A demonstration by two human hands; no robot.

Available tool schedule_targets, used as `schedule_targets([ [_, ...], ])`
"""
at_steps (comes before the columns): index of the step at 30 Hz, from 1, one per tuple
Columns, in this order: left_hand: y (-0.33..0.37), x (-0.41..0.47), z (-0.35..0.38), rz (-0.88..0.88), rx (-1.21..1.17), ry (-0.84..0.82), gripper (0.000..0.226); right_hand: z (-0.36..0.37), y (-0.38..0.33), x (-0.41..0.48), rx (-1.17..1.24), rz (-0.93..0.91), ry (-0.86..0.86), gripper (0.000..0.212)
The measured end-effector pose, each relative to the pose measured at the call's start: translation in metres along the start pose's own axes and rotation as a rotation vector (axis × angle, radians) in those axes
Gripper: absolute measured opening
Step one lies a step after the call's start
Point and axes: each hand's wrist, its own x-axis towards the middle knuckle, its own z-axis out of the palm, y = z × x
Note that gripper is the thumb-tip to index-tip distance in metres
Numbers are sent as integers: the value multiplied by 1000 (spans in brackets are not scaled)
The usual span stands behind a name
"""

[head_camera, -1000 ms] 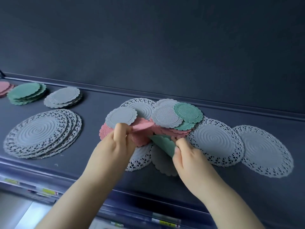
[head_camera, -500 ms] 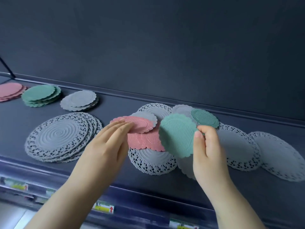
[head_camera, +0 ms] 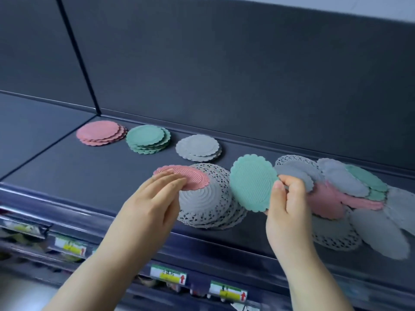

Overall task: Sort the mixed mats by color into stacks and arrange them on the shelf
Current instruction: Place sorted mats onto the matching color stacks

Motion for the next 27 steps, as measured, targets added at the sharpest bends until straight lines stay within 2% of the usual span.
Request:
schedule_targets([
  [7, -32, -6, -11, 15, -46, -29, 34, 31, -20, -18, -31, 15, -50, 6],
  [15, -21, 8, -1, 79, -67, -70, 33, 23, -18, -13, -81, -56, -7, 7],
  [19, -15, 13, 0, 63, -40, -94, 33, 18, -15, -6, -61, -55, -41, 8],
  [24, -14, 20, 5, 65, -27, -98, 31, 28, -16, 5, -47, -57, -80, 24],
  [27, -27, 23, 4, 72, -39, -111, 31, 40, -21, 4, -51, -47, -97, 23],
])
